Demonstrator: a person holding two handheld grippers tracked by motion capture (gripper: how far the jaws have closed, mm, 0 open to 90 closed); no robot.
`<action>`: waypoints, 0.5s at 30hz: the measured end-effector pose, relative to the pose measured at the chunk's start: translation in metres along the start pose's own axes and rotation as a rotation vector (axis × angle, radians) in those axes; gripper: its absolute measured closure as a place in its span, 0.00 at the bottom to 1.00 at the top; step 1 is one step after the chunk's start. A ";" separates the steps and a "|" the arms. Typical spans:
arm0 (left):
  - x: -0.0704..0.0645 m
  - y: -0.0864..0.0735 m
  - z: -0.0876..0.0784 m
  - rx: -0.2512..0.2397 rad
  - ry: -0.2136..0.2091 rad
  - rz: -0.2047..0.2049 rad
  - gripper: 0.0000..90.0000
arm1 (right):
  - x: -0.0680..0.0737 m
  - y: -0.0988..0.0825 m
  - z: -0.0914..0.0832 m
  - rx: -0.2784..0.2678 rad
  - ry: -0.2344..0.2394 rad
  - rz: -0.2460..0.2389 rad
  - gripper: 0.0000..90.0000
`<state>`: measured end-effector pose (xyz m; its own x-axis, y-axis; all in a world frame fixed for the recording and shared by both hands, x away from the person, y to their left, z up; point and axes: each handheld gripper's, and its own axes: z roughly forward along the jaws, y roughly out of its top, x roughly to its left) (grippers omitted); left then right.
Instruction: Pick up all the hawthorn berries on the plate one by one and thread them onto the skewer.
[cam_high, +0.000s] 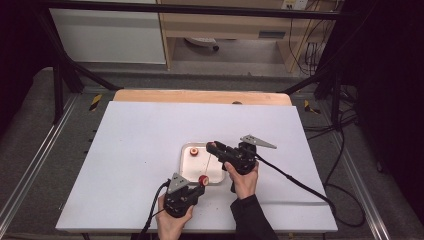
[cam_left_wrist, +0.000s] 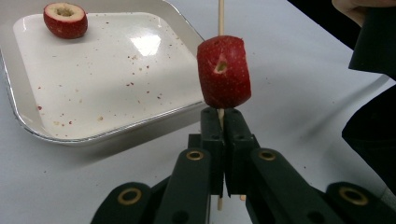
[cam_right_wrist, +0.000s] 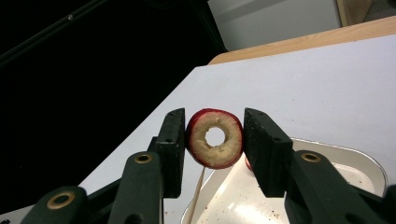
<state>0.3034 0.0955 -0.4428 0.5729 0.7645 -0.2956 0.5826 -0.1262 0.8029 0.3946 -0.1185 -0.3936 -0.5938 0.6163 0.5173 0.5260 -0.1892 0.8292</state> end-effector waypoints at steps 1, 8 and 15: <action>0.000 0.000 0.000 0.001 0.001 -0.001 0.98 | 0.000 0.000 0.000 0.000 0.000 0.001 0.68; 0.000 0.000 -0.001 -0.005 0.003 -0.002 0.98 | 0.000 -0.001 0.000 0.006 0.003 0.000 0.68; 0.001 0.001 0.000 -0.004 -0.003 -0.037 0.98 | 0.001 -0.004 0.001 0.003 0.002 -0.005 0.68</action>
<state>0.3046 0.0957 -0.4427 0.5526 0.7668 -0.3266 0.6010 -0.0952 0.7936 0.3931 -0.1163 -0.3965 -0.5976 0.6160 0.5132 0.5246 -0.1836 0.8313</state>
